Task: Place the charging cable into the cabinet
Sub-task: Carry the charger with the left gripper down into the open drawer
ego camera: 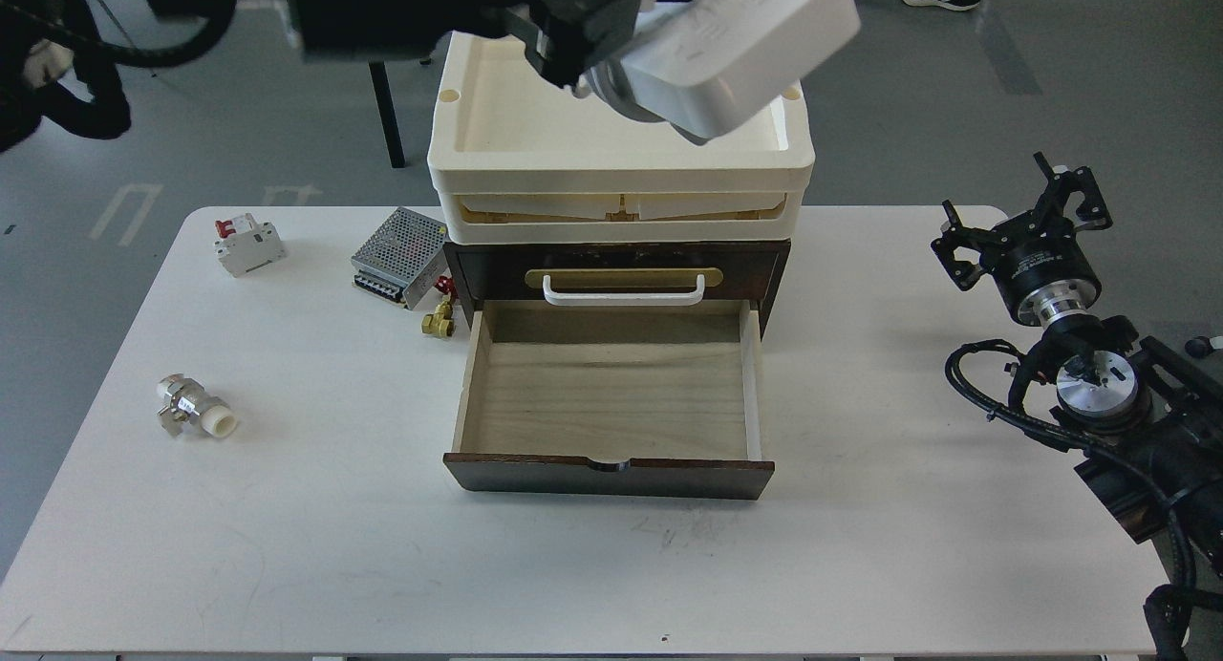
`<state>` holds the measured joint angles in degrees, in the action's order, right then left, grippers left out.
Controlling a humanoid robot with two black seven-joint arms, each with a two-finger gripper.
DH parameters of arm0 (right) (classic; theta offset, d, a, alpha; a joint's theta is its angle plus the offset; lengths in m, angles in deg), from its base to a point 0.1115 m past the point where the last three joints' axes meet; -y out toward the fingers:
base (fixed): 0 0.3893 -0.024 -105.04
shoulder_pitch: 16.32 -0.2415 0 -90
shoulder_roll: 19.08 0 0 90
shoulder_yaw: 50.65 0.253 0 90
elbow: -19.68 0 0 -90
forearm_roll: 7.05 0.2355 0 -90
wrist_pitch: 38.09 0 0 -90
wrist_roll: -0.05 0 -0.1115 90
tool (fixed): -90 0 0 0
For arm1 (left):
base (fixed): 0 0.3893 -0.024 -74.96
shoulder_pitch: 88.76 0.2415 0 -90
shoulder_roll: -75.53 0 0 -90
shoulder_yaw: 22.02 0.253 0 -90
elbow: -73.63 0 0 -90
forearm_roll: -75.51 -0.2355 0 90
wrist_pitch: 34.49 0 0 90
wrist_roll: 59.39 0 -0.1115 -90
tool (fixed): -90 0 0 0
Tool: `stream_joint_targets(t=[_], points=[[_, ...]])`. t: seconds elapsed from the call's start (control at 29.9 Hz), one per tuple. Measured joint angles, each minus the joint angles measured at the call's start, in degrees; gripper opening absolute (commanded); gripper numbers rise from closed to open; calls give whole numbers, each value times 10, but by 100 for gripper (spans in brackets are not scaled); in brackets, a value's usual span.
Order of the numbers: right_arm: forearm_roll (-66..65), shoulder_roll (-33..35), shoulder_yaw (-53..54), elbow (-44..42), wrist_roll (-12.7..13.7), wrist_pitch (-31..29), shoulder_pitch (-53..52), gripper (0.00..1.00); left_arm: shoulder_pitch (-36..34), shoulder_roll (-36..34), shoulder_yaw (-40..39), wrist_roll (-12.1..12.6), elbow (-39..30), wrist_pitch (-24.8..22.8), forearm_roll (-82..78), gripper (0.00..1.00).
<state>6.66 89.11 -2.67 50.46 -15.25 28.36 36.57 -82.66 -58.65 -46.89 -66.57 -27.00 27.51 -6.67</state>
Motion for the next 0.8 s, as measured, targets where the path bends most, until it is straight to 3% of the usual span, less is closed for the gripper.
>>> stream_joint_targets(t=[0.17,0.47,0.64,0.8], points=[[0,0,0,0,0,0,0,100,49,60,61,16,-3,0,-4,3],[0,0,0,0,0,0,0,100,240,107,83,21,1,0,-87,5],[0,0,0,-1,0,0,0,100,296,135,80,20,49,0,-211,5],[-1,1,-1,0,0,0,-1,100,321,155,79,21,104,0,-235,6]])
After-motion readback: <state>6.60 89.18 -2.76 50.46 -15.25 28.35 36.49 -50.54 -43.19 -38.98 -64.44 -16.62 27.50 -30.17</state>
